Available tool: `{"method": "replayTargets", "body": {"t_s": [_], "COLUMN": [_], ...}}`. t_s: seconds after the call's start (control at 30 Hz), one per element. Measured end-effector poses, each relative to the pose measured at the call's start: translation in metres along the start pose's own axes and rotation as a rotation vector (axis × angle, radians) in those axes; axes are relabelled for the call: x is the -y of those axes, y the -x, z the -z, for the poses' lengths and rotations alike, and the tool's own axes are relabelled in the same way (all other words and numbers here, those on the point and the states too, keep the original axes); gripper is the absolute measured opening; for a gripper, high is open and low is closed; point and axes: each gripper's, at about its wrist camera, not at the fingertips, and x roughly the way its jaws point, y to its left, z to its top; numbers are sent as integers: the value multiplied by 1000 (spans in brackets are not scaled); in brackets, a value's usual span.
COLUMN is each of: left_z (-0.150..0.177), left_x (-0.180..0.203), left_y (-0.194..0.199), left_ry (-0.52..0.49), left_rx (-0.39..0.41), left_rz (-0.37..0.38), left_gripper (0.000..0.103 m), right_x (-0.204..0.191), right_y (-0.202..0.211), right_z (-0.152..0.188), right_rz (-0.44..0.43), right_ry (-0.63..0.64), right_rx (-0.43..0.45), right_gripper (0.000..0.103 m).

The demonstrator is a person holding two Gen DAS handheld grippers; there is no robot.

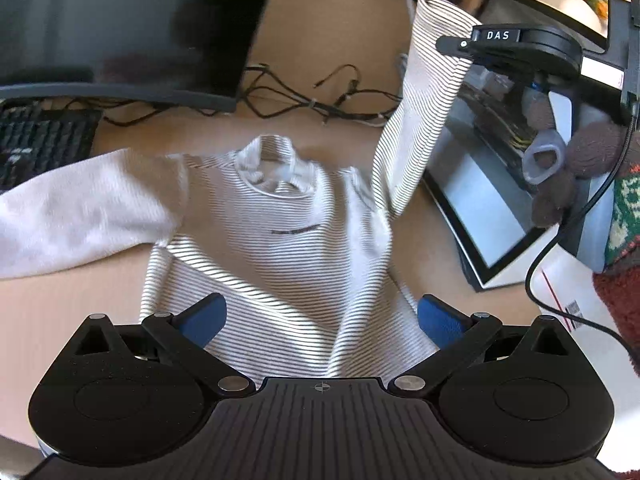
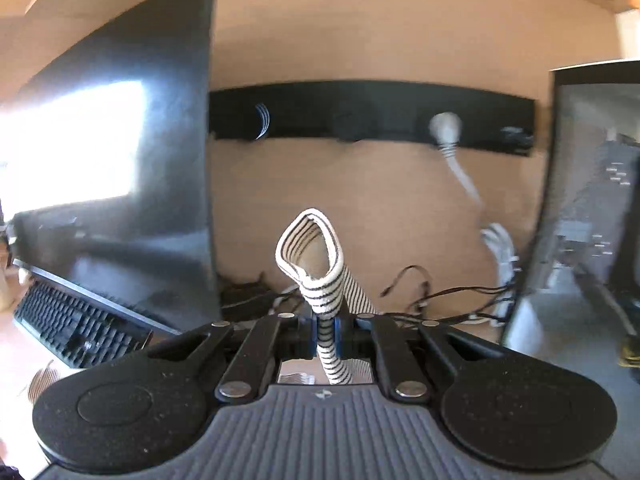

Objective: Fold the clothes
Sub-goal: 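Grasp the sleeve cuff with the right gripper and lift it up, then lay the held sleeve across the sweater body and open the right gripper, then move the left gripper to the other sleeve cuff and grasp it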

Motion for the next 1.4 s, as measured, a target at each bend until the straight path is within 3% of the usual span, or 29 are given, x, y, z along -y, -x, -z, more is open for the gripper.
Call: {"method": "replayTargets", "body": {"t_s": [0.27, 0.47, 0.53, 0.6, 0.77, 1.0, 1.17, 1.4], "left_z": [2, 1, 1, 1, 0, -5, -10, -16], "left_x": [-27, -36, -38, -40, -37, -23, -28, -36], "left_y": [5, 3, 3, 1, -8, -26, -37, -50], "left_ry": [104, 130, 137, 141, 132, 83, 95, 115], "left_rx": [3, -14, -21, -29, -64, -107, -133, -129], "left_rz": [-63, -85, -91, -95, -82, -55, -78, -92], "left_gripper": [103, 103, 103, 103, 103, 103, 103, 103], "right_x": [-35, -40, -38, -35, -32, -4, 19, 53], "right_y": [-39, -51, -50, -49, -39, -35, -30, -22], "right_z": [19, 25, 28, 31, 30, 43, 73, 124], "right_rz": [-75, -117, -130, -144, -161, -135, -124, -33], "right_ry": [38, 32, 24, 18, 9, -43, -140, -240], "right_rx": [-78, -88, -87, -83, -54, -59, -98, -149], "right_gripper": [8, 12, 16, 32, 38, 48, 51, 51]}}
